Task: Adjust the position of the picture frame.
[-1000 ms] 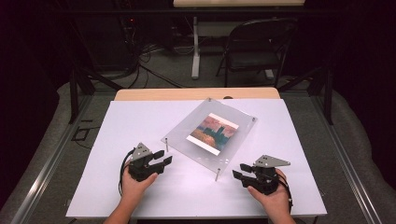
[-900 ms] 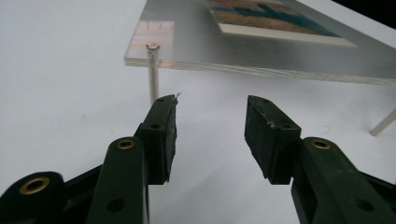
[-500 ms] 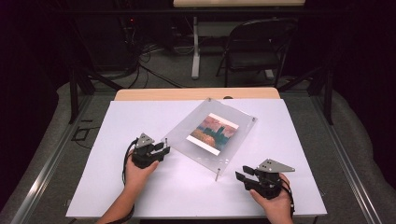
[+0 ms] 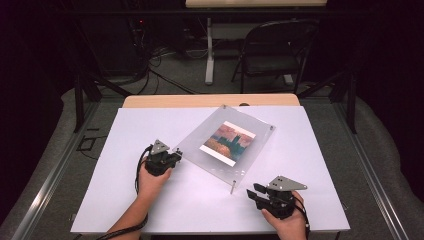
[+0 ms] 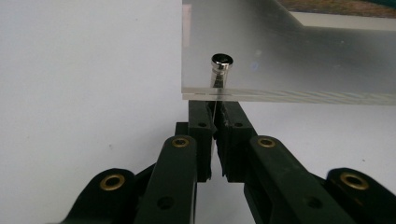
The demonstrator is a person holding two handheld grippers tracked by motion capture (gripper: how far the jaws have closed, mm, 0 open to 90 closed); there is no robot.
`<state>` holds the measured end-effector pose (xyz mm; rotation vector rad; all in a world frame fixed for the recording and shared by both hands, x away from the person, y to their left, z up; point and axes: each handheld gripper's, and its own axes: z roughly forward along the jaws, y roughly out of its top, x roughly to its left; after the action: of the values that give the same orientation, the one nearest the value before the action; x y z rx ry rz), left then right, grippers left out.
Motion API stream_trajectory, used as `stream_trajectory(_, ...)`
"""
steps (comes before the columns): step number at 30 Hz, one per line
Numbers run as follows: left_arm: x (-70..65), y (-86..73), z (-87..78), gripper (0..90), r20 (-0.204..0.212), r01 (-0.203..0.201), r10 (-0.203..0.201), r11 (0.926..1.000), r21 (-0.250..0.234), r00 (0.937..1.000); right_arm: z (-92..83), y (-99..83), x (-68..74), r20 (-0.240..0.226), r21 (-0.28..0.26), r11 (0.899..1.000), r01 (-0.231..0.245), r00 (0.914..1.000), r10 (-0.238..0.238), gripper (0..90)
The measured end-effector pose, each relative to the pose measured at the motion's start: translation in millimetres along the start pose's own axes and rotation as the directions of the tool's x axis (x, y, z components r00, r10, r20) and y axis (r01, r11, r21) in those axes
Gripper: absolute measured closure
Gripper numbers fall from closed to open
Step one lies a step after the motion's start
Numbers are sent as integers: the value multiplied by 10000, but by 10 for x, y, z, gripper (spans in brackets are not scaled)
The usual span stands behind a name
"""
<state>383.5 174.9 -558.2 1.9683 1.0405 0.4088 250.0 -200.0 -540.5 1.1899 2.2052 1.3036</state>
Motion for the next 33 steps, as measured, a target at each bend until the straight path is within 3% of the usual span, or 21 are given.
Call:
stream_trajectory(4, 2, 14, -10, 852, 83, 144, -145, 9998, 119, 9999, 39, -22, 32, -88, 174, 9997, 194, 9998, -192, 648)
stream_trajectory(13, -133, 31, -141, 852, 820, 29, -46, 9998, 211, 9966, 119, -57, 40, -599, 451, 9989, 132, 9981, -105, 651)
stream_trajectory(16, -194, 18, -168, 853, 976, -99, 68, 9995, 314, 9952, 127, -56, 71, -672, 380, 9989, 290, 9974, -264, 652)
stream_trajectory(21, -252, 12, -206, 853, 1125, -20, -8, 9997, 243, 9937, 137, -53, 51, -651, 313, 9994, 169, 9978, -148, 672)
stream_trajectory(25, -264, -5, -204, 853, 1184, -104, 62, 9993, 352, 9930, 173, -57, 10, -723, 387, 9992, -84, 9973, 111, 755)
stream_trajectory(29, -268, -13, -202, 853, 1181, -104, 59, 9992, 379, 9930, 193, -48, 31, -810, 460, 9989, 68, 9967, -31, 852)
stream_trajectory(33, -280, -16, -211, 853, 1230, -176, 130, 9992, 359, 9923, 183, -42, 23, -842, 603, 9982, 37, 9964, 14, 855)
